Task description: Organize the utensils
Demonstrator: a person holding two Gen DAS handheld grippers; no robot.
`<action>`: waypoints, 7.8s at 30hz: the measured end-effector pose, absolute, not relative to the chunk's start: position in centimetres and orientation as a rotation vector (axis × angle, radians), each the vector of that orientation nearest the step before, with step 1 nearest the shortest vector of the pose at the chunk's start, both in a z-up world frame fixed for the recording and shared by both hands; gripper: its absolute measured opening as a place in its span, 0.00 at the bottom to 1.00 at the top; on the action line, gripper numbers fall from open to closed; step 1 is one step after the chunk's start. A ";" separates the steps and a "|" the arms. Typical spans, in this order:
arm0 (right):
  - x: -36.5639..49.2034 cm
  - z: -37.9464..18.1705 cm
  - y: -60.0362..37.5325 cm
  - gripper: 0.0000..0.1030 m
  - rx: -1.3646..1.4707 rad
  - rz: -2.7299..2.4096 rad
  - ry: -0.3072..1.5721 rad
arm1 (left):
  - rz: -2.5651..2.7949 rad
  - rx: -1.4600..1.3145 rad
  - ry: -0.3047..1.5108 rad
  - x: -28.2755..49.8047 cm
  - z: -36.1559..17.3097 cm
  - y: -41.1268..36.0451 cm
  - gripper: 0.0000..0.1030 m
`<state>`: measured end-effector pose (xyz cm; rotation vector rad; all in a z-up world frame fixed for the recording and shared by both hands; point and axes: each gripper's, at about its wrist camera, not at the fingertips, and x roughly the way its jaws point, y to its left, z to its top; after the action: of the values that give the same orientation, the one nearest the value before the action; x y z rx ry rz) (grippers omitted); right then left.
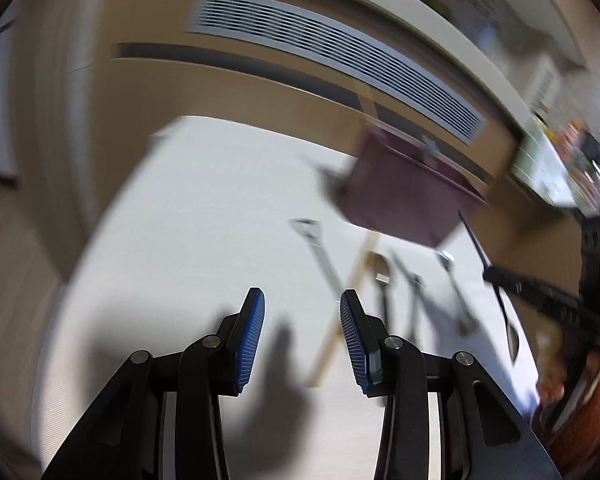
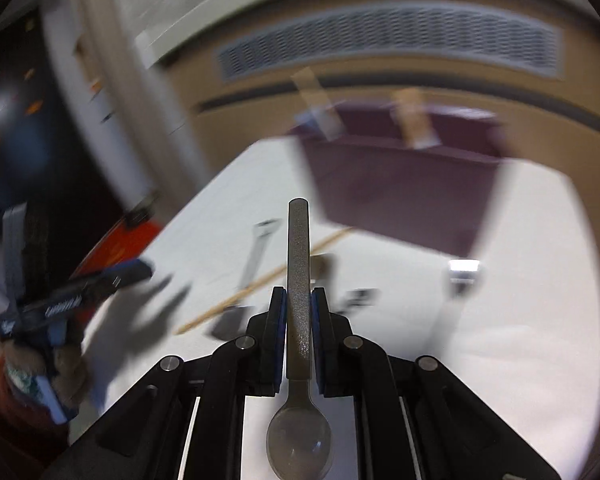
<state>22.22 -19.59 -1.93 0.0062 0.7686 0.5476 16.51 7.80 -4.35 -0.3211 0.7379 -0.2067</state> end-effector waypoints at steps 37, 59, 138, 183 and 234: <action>18.7 -5.7 -25.5 0.10 0.106 0.456 0.771 | -0.013 -0.206 0.827 17.4 -7.8 1.2 0.31; 18.9 -6.5 -25.0 0.10 0.113 0.478 0.803 | -0.065 -0.157 0.849 19.1 -8.0 -0.6 0.43; 19.0 -2.3 -22.3 0.10 -0.044 0.471 0.654 | -0.005 -0.033 0.475 15.4 0.9 0.8 0.03; 20.0 -4.3 -20.6 0.10 -0.093 0.506 0.721 | -0.215 0.067 0.999 29.4 -7.2 0.7 0.36; 33.3 11.3 -21.6 0.10 -0.027 0.359 0.360 | -0.294 -0.280 0.223 32.7 15.3 0.5 0.23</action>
<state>33.30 -21.59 11.27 -0.0267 0.3603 0.3594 32.68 0.54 15.26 -0.2799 0.2232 -0.2936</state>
